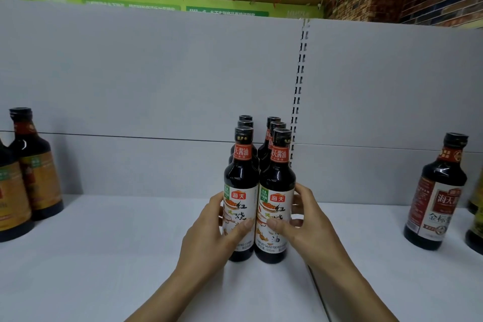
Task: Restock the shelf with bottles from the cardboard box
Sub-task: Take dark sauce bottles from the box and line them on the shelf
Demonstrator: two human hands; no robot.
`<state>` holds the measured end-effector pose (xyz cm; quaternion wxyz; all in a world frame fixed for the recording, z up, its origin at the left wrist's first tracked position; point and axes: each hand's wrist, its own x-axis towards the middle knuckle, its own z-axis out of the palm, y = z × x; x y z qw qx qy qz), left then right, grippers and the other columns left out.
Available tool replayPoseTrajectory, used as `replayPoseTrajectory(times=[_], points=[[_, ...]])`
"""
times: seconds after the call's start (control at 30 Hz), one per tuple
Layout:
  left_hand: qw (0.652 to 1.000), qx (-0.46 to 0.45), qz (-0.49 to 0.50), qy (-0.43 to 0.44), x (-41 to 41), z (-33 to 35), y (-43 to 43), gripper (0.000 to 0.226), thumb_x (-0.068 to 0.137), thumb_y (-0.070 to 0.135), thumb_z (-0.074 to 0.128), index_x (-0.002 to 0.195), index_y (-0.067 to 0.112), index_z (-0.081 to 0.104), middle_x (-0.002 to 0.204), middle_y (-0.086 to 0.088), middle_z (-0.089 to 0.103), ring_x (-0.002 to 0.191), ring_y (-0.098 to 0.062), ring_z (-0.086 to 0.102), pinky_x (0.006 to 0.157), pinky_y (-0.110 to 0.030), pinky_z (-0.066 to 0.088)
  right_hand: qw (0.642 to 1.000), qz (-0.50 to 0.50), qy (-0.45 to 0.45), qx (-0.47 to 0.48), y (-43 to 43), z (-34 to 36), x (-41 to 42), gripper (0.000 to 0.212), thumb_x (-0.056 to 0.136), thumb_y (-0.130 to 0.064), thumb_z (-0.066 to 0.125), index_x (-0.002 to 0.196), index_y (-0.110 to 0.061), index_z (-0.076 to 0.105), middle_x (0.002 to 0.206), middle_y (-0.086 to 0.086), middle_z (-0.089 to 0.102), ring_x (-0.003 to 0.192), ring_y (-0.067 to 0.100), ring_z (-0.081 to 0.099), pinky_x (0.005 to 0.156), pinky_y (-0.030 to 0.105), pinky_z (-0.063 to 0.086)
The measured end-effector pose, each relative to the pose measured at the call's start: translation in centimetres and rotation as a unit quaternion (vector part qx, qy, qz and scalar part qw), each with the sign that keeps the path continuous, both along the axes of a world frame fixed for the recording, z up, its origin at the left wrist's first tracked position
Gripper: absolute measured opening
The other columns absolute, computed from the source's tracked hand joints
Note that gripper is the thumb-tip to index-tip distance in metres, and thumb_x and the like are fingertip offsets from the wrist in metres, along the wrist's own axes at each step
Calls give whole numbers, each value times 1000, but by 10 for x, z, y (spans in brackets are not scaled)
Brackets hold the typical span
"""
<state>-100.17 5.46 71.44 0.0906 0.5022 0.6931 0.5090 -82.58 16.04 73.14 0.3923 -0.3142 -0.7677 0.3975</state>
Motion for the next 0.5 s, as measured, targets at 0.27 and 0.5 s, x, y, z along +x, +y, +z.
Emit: replayPoseTrajectory(times=[0.27,0.5], points=[[991,26,5,-128,-13,14,11,87,80,93,4,149,51,36,158,10,41,148,-13,37,119,-42,34,997,-32,51,-49,16,15,6,72,86,-73,29,152,-43,31,157,-13,40,142,6,41,117,36,36],[919,-28,-41,-392,-47,4,71,113,56,107,24,155,53,29,167,3,31,155,-27,27,124,-60,22,935,19,148,-321,62,3,-45,87,84,-86,30,144,-28,54,139,6,64,133,28,56,117,55,36]])
